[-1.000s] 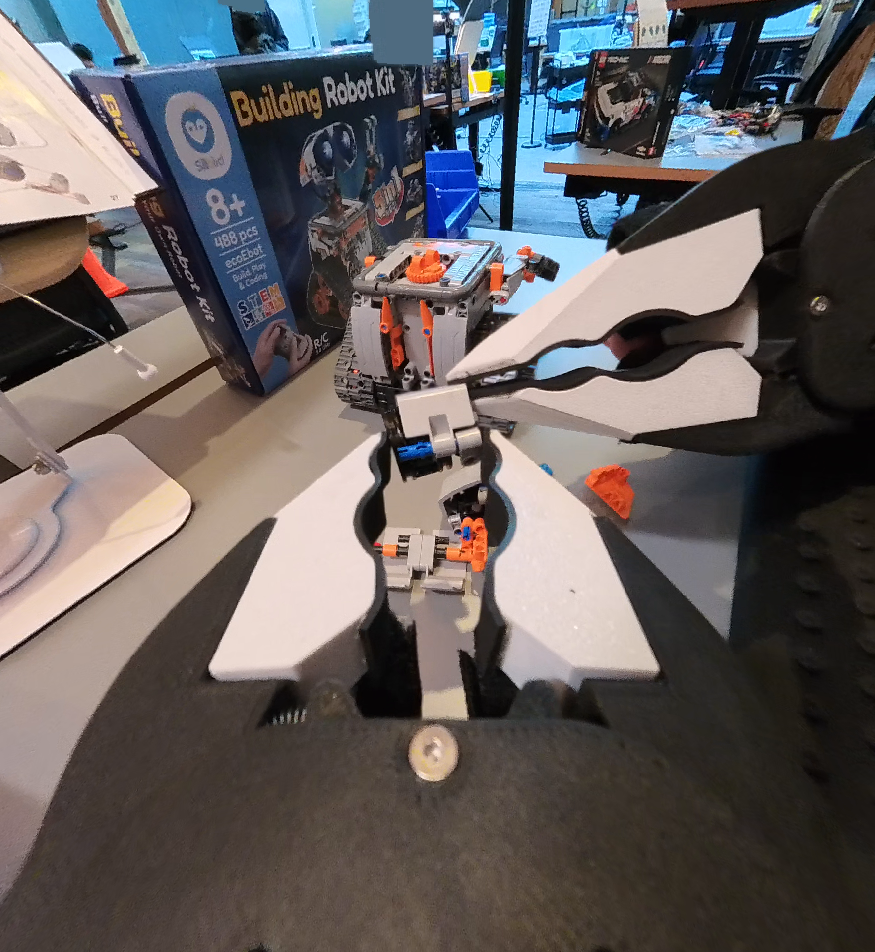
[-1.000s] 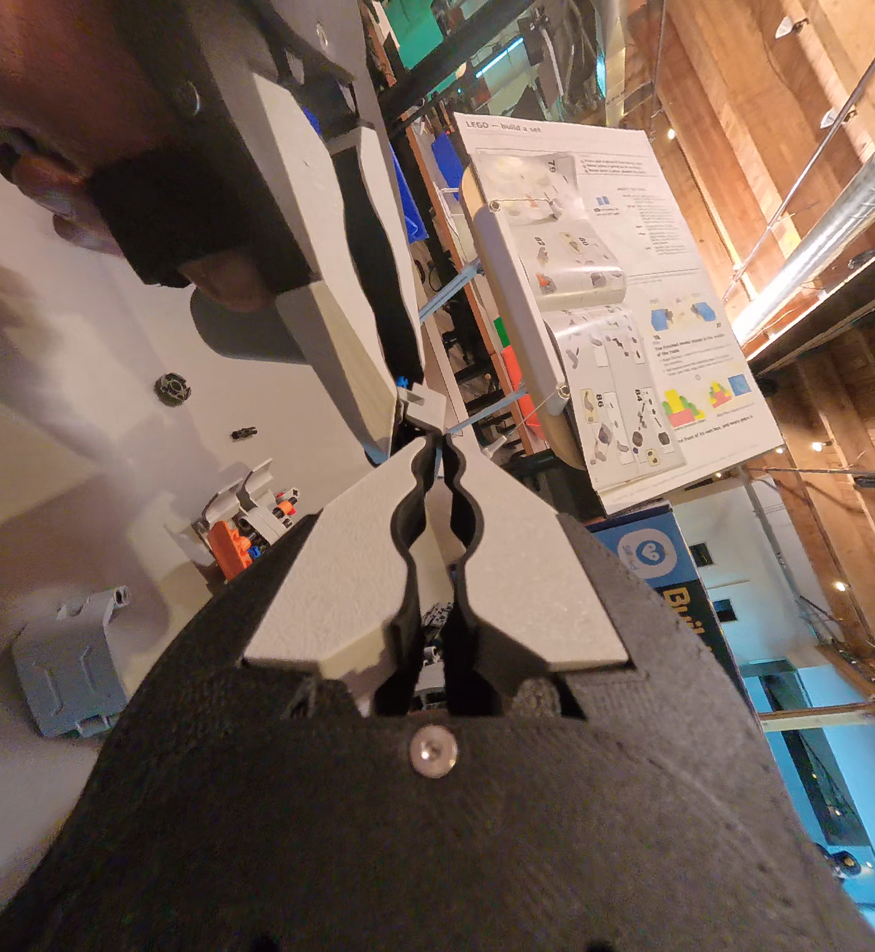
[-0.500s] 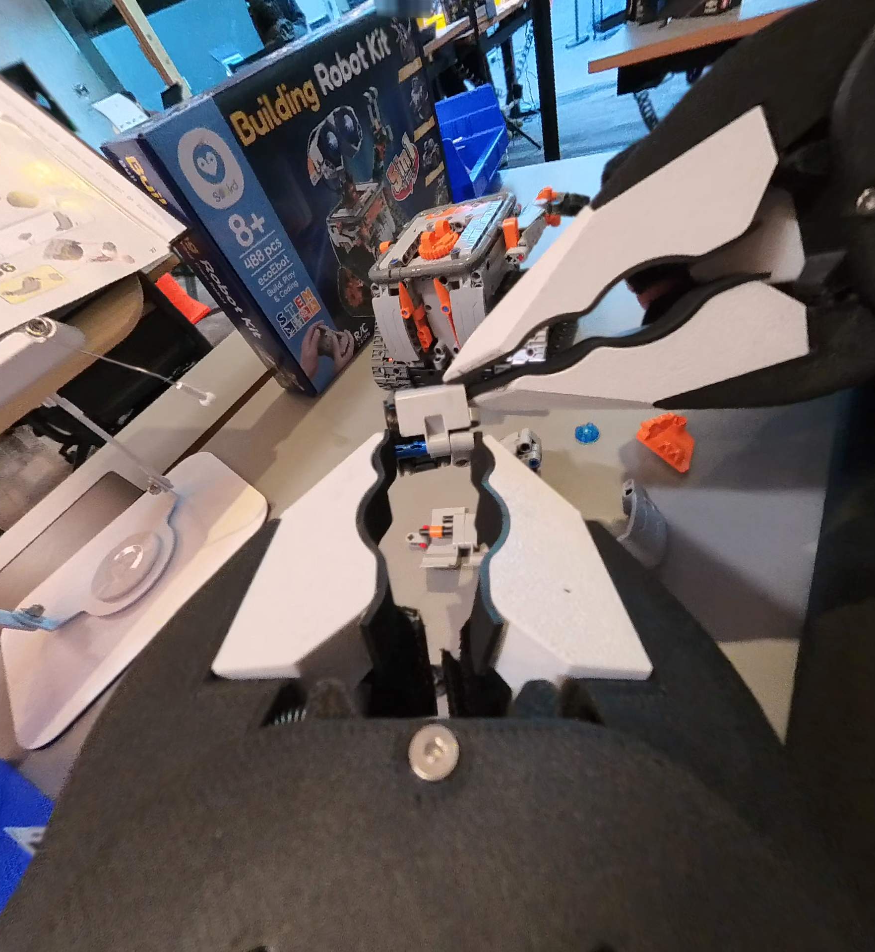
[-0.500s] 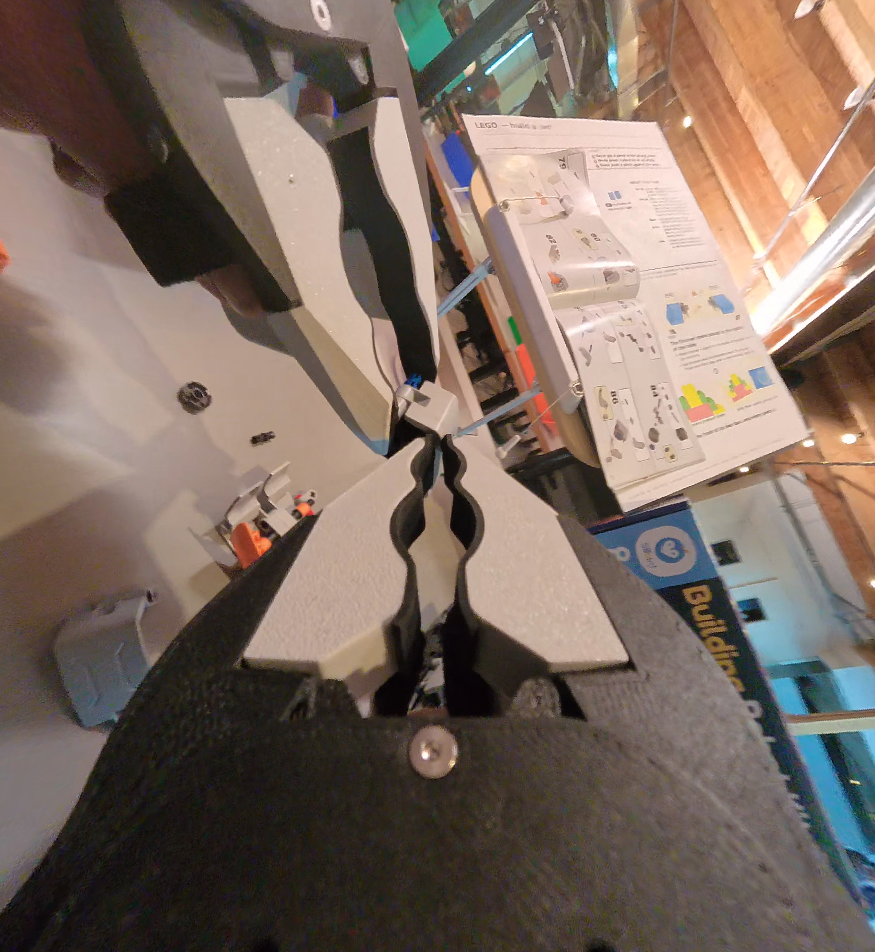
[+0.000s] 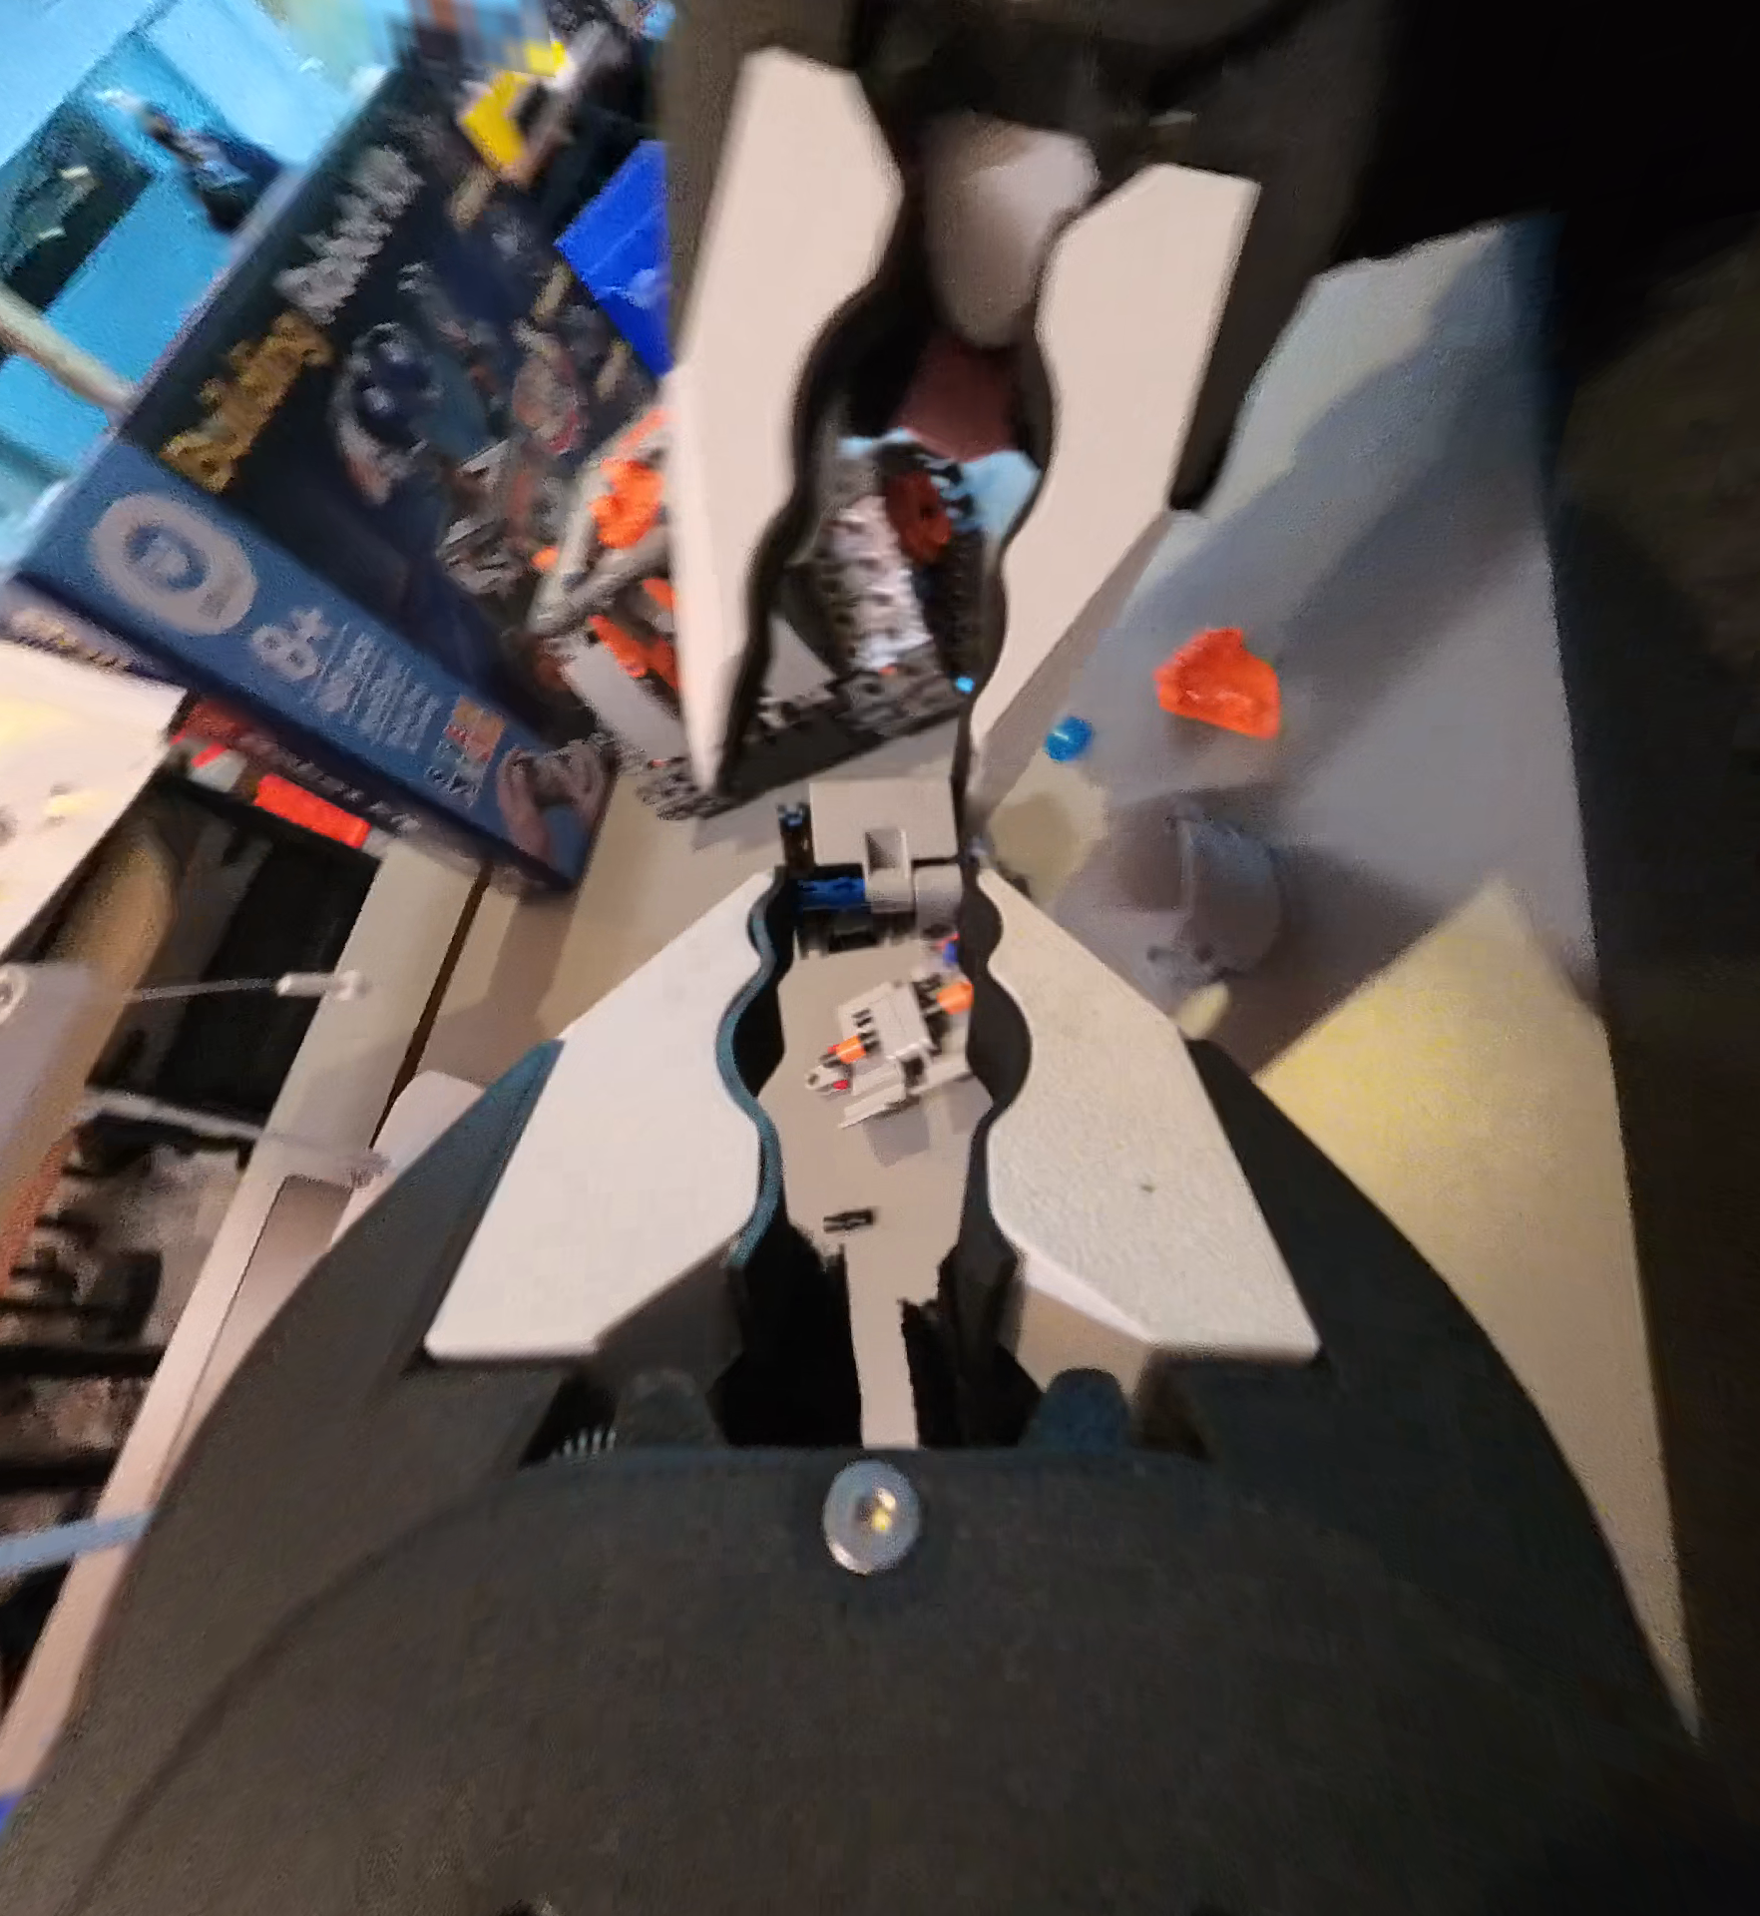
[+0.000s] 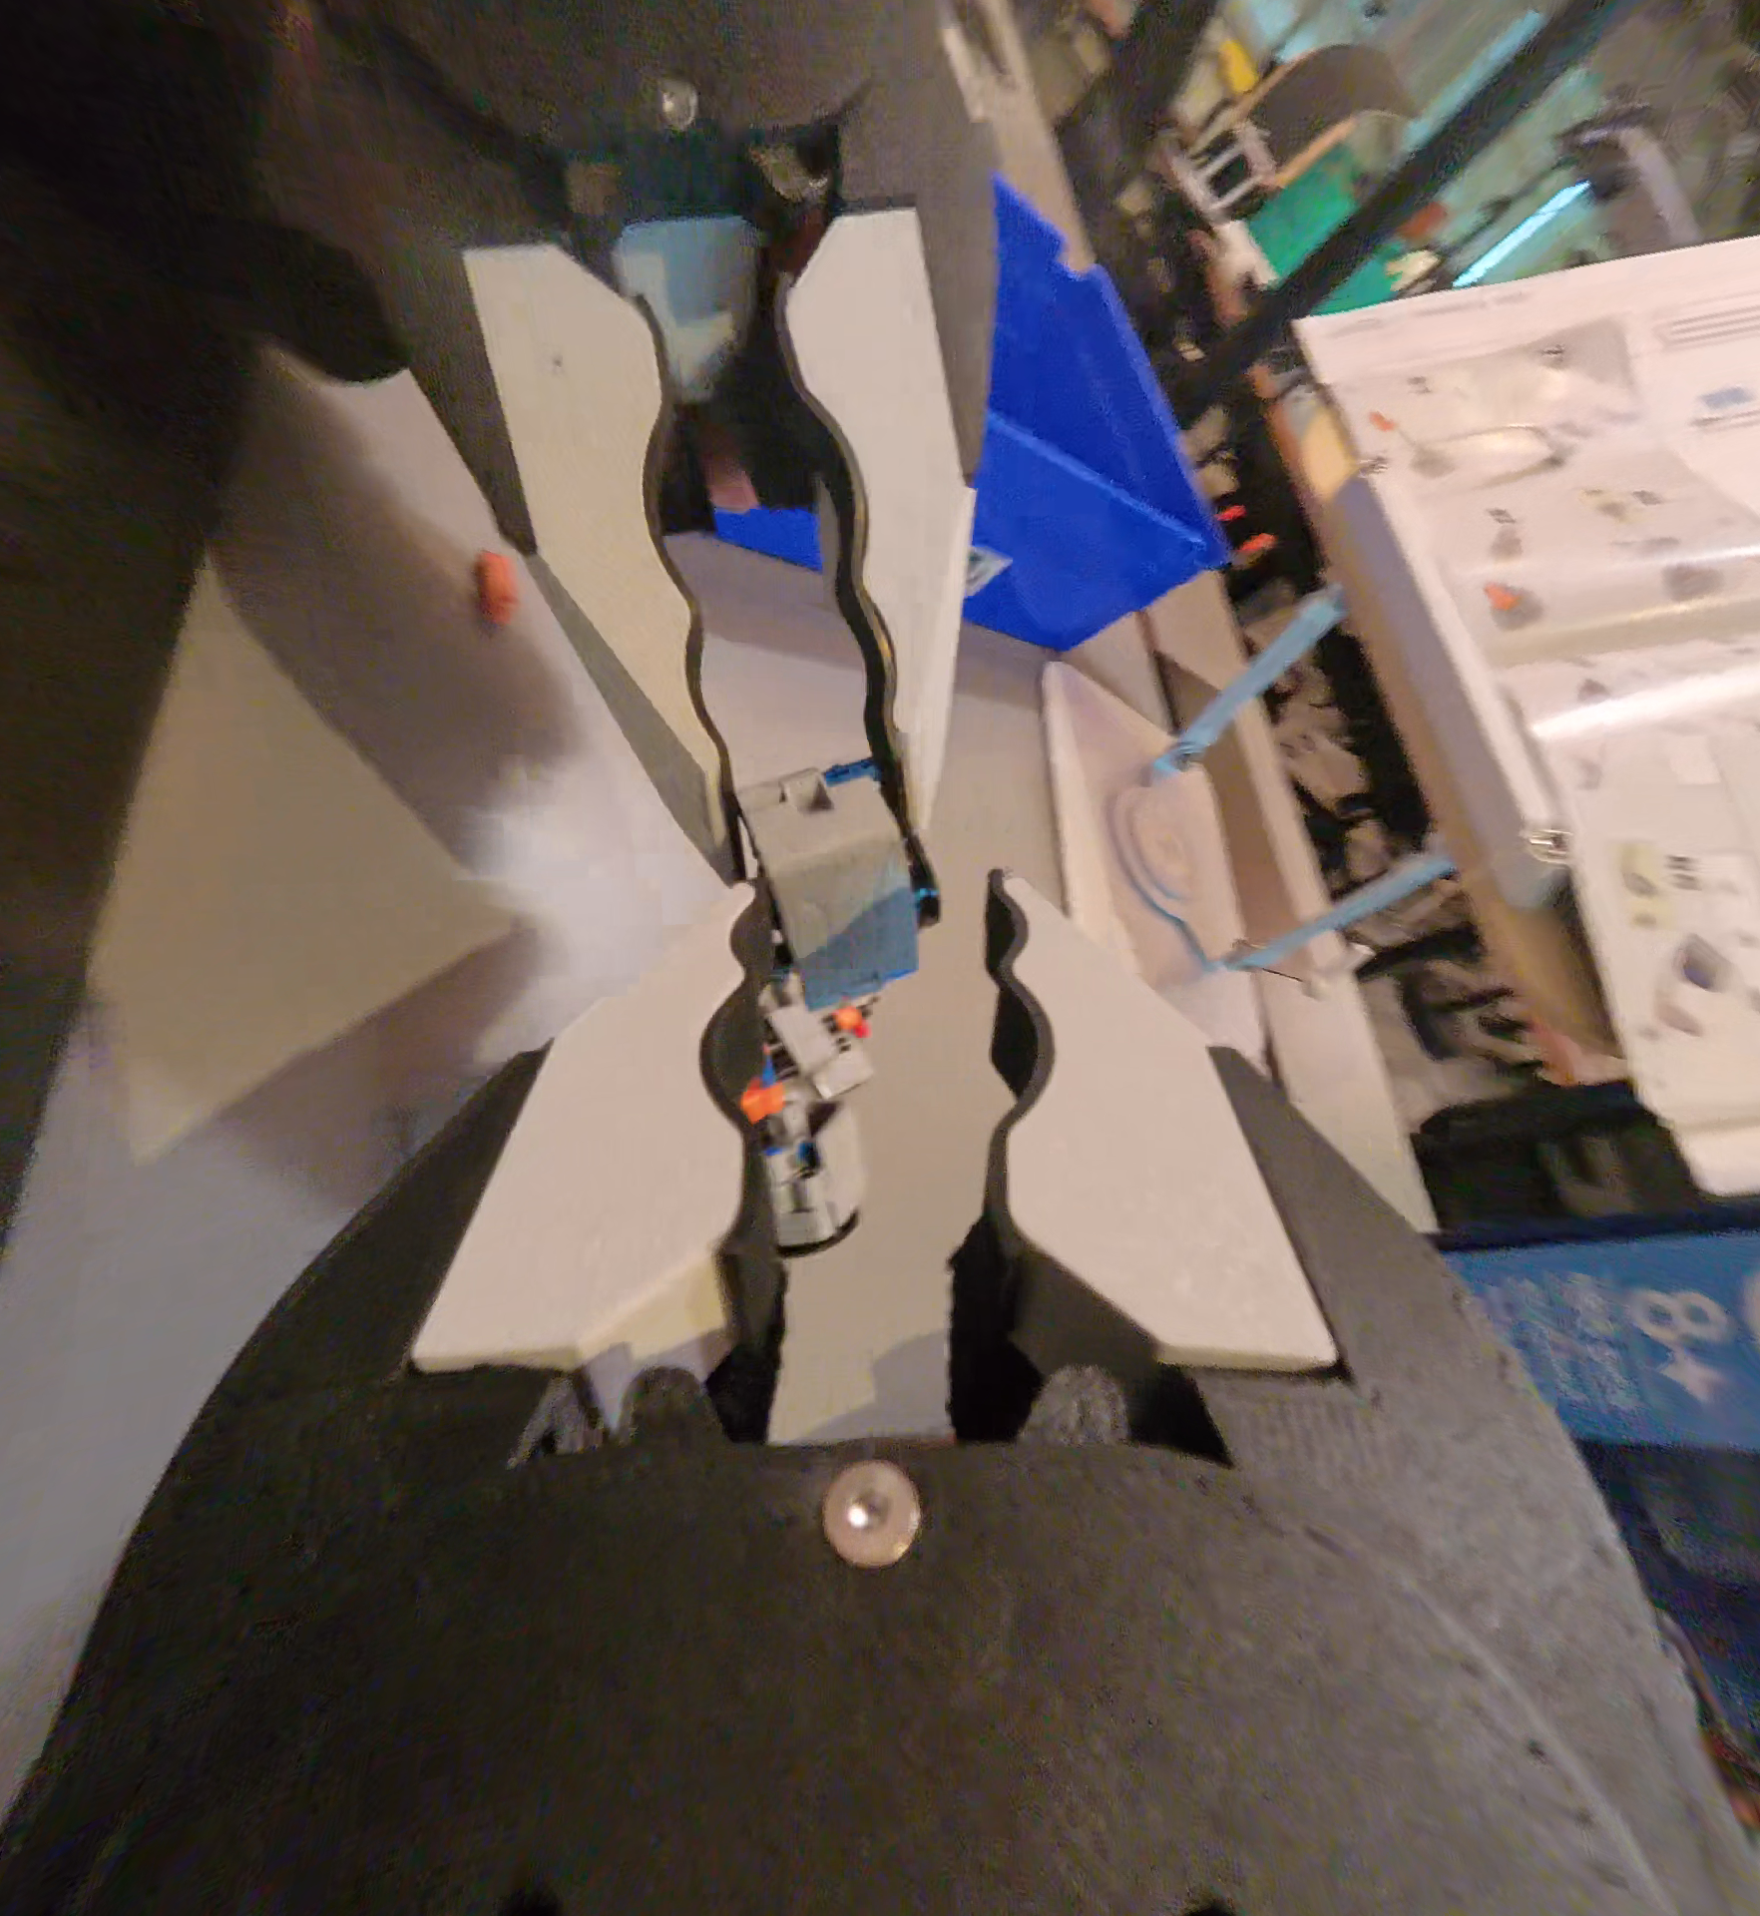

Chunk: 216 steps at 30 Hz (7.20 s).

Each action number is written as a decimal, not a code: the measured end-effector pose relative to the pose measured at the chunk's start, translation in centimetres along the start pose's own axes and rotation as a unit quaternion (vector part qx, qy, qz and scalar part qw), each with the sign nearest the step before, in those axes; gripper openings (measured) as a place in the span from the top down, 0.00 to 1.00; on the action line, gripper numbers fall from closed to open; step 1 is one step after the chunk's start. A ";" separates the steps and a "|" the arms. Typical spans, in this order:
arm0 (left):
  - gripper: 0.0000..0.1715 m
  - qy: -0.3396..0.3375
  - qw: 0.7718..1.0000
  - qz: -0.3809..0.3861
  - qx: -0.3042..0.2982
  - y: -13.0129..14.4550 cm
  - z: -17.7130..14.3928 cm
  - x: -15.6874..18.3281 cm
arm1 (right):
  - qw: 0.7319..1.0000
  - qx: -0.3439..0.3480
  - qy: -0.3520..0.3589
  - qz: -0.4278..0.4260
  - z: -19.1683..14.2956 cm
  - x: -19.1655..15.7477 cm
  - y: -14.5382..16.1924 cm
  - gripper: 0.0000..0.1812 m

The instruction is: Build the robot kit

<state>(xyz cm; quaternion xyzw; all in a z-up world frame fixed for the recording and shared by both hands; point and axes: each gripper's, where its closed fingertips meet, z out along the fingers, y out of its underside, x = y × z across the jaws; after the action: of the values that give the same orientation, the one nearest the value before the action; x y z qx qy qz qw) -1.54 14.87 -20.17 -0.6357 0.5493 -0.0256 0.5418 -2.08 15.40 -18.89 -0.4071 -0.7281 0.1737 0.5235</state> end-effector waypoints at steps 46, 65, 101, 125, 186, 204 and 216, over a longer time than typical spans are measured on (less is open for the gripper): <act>0.74 0.025 0.992 0.120 -0.037 3.6 -0.8 6.1 | 0.978 -0.134 -0.115 -0.113 3.1 -8.5 3.3 0.80; 0.83 0.032 0.993 0.099 -0.048 3.6 -0.8 7.1 | 0.964 -0.203 -0.097 -0.146 4.0 -8.8 4.7 0.80; 0.78 0.037 0.997 -0.006 -0.073 5.5 -1.5 5.9 | 0.963 -0.130 -0.089 -0.217 3.3 -8.6 4.0 0.84; 0.85 0.061 0.995 0.039 -0.070 5.4 -0.8 7.0 | 0.968 -0.076 -0.220 0.095 1.9 -8.1 2.8 0.84; 0.99 0.141 0.987 0.015 -0.082 5.6 -0.8 8.0 | 0.949 -0.084 -0.244 0.184 1.9 -8.0 2.4 0.98; 0.89 0.067 0.990 -0.038 -0.122 7.7 -1.2 5.1 | 0.944 -0.113 -0.278 0.136 2.5 -11.2 2.4 0.95; 0.72 0.133 0.980 -0.117 -0.092 6.9 -1.1 6.6 | 0.937 -0.159 -0.270 0.155 -0.2 -8.6 5.5 0.84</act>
<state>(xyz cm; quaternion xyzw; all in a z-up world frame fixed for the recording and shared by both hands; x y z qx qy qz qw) -4.28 10.67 -28.36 -0.7336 0.5381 -0.1228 0.3966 1.36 12.07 -27.84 -0.5306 -0.7880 0.2381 0.2022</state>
